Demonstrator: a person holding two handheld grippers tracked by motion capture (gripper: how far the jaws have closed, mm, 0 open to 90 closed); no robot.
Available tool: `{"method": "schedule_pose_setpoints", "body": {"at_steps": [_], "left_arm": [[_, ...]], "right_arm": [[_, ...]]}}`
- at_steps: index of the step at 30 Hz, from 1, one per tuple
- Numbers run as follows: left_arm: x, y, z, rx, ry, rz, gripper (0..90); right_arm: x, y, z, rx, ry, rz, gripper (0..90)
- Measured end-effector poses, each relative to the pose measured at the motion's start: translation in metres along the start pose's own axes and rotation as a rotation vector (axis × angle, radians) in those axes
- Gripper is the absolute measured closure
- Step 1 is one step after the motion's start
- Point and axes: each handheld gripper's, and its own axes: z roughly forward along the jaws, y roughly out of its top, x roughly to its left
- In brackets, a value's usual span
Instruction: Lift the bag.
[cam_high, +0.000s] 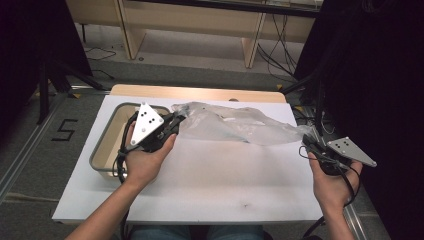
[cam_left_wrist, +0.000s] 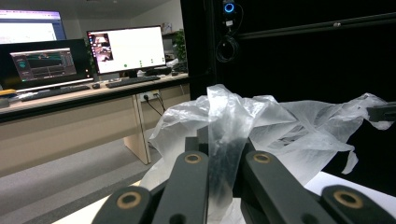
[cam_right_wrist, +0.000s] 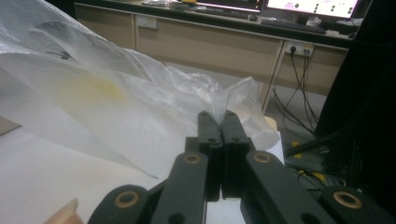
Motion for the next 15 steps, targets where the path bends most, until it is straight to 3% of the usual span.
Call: {"method": "schedule_pose_setpoints", "body": {"at_steps": [15], "left_arm": [[-0.002,0.0051,0.0012,-0.02,0.0,-0.003,88.7]], "right_arm": [[-0.002,0.0073,-0.0079,-0.045,-0.025,0.001,89.7]]}}
